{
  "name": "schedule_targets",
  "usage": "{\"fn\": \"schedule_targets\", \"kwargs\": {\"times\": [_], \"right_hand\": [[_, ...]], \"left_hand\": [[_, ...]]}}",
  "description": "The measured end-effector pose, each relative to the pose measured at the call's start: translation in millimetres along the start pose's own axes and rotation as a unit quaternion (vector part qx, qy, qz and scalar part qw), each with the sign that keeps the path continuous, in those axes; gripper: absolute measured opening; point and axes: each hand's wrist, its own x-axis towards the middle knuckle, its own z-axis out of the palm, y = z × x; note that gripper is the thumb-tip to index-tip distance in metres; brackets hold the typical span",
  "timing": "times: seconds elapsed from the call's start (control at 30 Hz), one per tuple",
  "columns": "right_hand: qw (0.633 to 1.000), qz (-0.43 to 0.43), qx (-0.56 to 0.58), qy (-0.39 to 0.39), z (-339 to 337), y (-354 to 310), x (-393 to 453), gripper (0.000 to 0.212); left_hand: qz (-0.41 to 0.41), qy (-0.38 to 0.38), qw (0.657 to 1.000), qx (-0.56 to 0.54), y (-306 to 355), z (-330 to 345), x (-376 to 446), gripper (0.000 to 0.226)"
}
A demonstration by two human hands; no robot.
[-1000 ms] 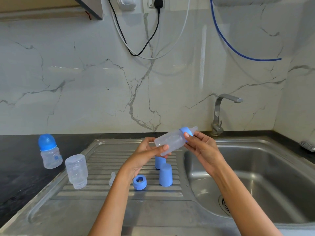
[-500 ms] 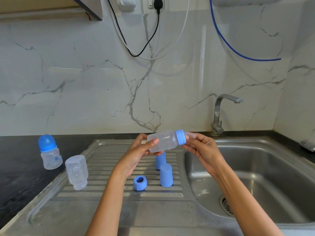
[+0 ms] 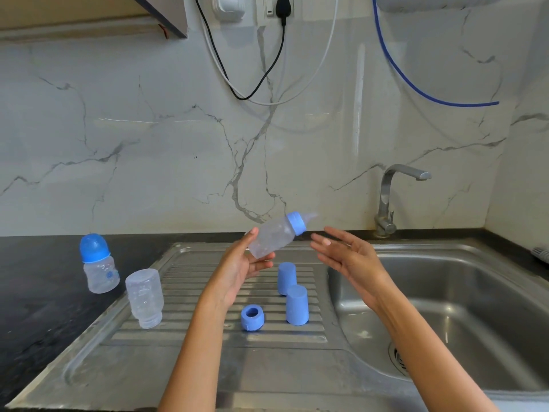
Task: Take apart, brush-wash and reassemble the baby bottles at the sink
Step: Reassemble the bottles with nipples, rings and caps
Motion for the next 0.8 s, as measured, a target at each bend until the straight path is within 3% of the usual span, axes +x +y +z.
{"fn": "schedule_targets", "kwargs": {"times": [0.07, 0.13, 0.23, 0.3, 0.43, 0.6, 0.73, 0.8], "right_hand": [[0.986, 0.000, -0.145, 0.082, -6.6, 12.5, 7.2, 0.025], [0.956, 0.005, -0.270, 0.112, -13.7, 29.1, 20.4, 0.018], [0.882, 0.029, -0.469, 0.043, -11.0, 47.4, 39.3, 0.027], [0.854, 0.041, -0.519, -0.017, -3.0, 53.2, 48.9, 0.042], [0.847, 0.046, -0.522, -0.086, 13.6, 60.5, 62.8, 0.053], [0.843, 0.031, -0.526, -0.106, 25.3, 68.2, 74.4, 0.047], [0.861, 0.033, -0.503, -0.066, 21.8, 74.7, 78.7, 0.027], [0.904, 0.033, -0.426, 0.004, 15.9, 73.2, 77.1, 0.024]], "left_hand": [[-0.022, 0.047, 0.999, 0.014, -0.5, -9.7, 0.0, 0.042], [-0.031, 0.095, 0.995, 0.018, 0.4, -17.7, -1.1, 0.037], [-0.036, 0.150, 0.988, 0.028, 2.8, -23.5, -2.7, 0.038], [-0.028, 0.181, 0.982, 0.036, 3.0, -24.7, -2.4, 0.041], [-0.019, 0.213, 0.976, 0.048, 1.1, -27.7, -1.2, 0.053], [-0.020, 0.221, 0.974, 0.045, 3.5, -27.2, -5.3, 0.052], [-0.025, 0.212, 0.976, 0.045, 4.7, -24.7, -9.1, 0.045], [-0.027, 0.206, 0.977, 0.043, 6.2, -22.5, -11.0, 0.035]]}}
